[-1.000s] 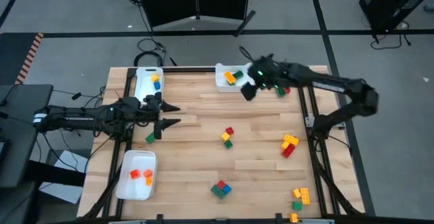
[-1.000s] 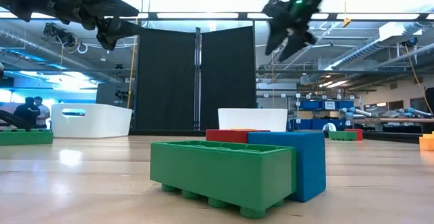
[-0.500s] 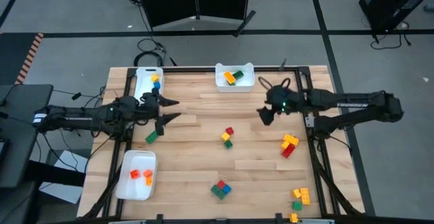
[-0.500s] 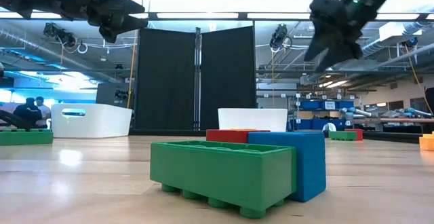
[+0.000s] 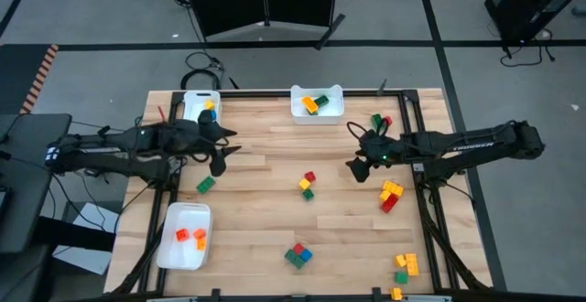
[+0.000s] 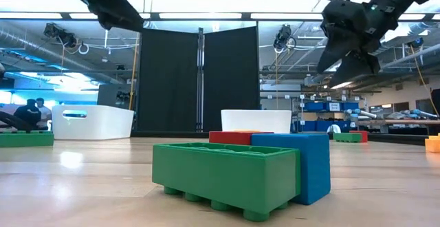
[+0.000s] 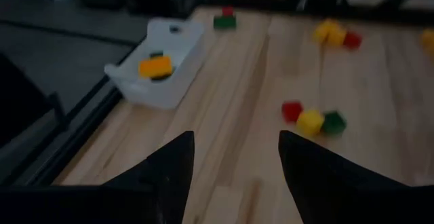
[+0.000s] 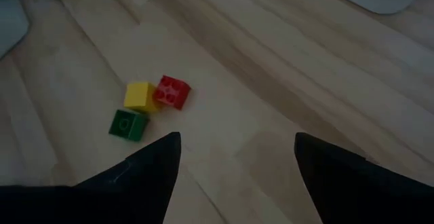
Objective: Sort blocks by size
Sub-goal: Put the yellow block into the top left white bin
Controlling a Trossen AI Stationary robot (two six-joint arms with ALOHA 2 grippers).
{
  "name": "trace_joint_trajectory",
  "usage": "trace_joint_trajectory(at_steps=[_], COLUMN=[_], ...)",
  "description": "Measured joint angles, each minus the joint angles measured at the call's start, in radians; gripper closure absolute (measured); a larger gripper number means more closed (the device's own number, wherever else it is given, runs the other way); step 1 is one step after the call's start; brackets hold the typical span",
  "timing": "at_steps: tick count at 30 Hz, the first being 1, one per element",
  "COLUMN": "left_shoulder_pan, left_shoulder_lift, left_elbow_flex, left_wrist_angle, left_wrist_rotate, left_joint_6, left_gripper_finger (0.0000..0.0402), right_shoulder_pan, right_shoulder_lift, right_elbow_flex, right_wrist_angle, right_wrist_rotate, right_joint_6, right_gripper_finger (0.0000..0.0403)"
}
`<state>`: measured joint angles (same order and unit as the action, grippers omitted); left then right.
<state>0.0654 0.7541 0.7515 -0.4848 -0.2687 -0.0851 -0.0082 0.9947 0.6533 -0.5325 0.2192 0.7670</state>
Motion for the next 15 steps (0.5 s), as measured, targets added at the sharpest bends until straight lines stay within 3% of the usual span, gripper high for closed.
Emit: trace_joint_trajectory(at_steps=[6,11,15], left_shoulder_pan=[0.0,0.0,0.0], left_shoulder_lift=[0.041,0.038,0.038], left_elbow_flex=[0.07,0.073,0.073], left_wrist_angle=[-0.039,-0.015,-0.031], left_wrist_rotate=[0.013,0.104,0.098], left_joint_6=[-0.028,-0.079,-0.082], left_gripper_finger=[0.0178,0.0178,0.0177], right_shoulder_pan=[0.0,0.0,0.0], right_shoulder_lift=[0.0,0.0,0.0], right_elbow_flex=[0.0,0.0,0.0], right_wrist_angle=[0.003,0.01,0.04], right_wrist_rotate=[0.0,0.0,-0.002], right_joint_6=[-0.003,-0.004,-0.001], right_gripper_finger=[0.01,0.0099,0.0102])
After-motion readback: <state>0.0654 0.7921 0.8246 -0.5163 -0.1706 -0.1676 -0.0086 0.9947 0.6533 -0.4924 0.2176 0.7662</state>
